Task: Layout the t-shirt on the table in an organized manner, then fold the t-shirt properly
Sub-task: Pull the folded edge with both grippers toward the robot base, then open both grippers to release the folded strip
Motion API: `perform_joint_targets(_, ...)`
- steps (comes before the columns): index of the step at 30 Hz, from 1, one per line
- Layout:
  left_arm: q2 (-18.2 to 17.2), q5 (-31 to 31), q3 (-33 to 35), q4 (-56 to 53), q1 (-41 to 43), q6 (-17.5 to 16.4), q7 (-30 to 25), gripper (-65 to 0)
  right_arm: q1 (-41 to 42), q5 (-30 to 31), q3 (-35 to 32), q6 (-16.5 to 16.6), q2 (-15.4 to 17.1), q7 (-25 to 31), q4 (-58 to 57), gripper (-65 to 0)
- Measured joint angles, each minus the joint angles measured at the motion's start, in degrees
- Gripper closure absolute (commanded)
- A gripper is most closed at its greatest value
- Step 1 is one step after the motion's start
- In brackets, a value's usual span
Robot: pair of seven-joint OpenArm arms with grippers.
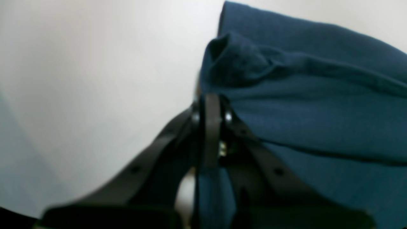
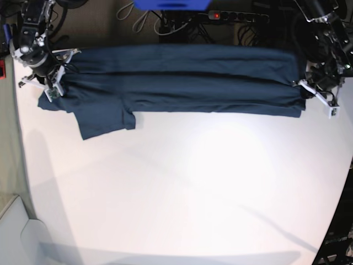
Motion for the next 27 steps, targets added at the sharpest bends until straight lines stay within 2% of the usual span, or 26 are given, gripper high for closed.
perform_joint_targets(2,0.0,0.11,0.11,-0.2,0.0,0.02,-0.9,-0.6,-0.04,-0.02,-0.26,0.0,0.13,-0.02,-0.04,-0.1)
perform_joint_targets(5,-0.59,0.61,2.75,-0.2,0.02,0.02,-1.79,-4.0,-0.17,-0.28,-2.27,-0.15,0.96,-0.02,-0.04,-8.6)
perform_joint_targets(7,-1.11,0.42,4.17,-0.2,0.0,0.02,-1.99,-9.7,-0.48,-0.33,-2.78,-0.17,1.66,0.04,-0.02,-16.0)
perform_joint_targets(9,-1.01,0.48,4.22,-0.2,0.15,0.02,-2.16,-18.1,-1.22,-0.5,-2.78,-0.2,2.03,0.11,0.48,-22.8)
perform_joint_targets(12,-0.94,0.44,4.22,-0.2,0.33,0.04,-2.14,-25.7,-1.6,-0.48,-2.23,-0.15,2.27,-0.09,1.18,-28.9)
perform_joint_targets(18,-0.76,0.26,4.11,-0.2,0.35,0.04,-2.08,-26.0,-1.77,-0.5,1.49,-0.13,3.37,-0.28,4.31,-34.3)
perform_joint_targets(27,-0.79,0.09,4.11,-0.15,0.33,0.04,-1.75,-26.0,0.63,-0.46,3.76,0.02,3.34,-0.44,5.7,-34.8)
